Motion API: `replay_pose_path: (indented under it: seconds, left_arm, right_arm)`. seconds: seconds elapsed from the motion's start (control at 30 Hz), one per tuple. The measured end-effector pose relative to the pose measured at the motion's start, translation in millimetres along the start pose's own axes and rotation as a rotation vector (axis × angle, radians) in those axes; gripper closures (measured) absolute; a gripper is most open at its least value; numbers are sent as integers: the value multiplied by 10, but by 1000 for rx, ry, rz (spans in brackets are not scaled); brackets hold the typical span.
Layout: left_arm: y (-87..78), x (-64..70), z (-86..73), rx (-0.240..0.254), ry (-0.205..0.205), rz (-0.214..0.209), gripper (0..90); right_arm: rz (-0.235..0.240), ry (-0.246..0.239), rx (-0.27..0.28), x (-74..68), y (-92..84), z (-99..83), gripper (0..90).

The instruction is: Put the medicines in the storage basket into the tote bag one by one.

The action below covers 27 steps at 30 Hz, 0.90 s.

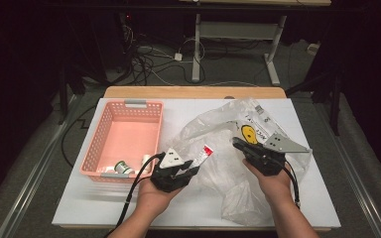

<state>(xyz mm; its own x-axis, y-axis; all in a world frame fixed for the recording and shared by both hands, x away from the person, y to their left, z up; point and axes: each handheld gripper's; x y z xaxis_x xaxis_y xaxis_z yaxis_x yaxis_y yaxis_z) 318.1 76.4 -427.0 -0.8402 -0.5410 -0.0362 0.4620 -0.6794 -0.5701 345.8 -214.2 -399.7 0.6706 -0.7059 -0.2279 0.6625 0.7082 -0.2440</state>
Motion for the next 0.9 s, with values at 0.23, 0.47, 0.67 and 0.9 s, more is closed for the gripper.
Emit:
replay_pose_path:
  seconds: [0.23,0.47,0.67,0.9]
  left_arm:
    - [251,27,138,-17,30,1,676]
    - [525,35,222,-32,39,7,676]
    - [736,16,247,-46,32,0,676]
    - [906,-22,267,-67,34,2,676]
  right_arm:
    - [3,-7,6,4,-12,17,900]
    - [7,-5,6,4,-7,17,900]
    - [9,-6,12,14,-13,45,900]
    - [5,0,26,53,-25,85,900]
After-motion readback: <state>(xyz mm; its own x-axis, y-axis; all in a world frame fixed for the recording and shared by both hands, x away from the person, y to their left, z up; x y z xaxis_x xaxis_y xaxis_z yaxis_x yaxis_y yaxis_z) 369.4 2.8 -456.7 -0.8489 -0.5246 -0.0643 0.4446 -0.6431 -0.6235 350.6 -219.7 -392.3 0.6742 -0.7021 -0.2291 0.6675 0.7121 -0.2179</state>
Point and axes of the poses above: each handheld gripper's, and its own axes: y roughly forward along the jaws, z roughly out of its top, x roughly to its right, and after that the axes turned 12 degrees about y, right-handed
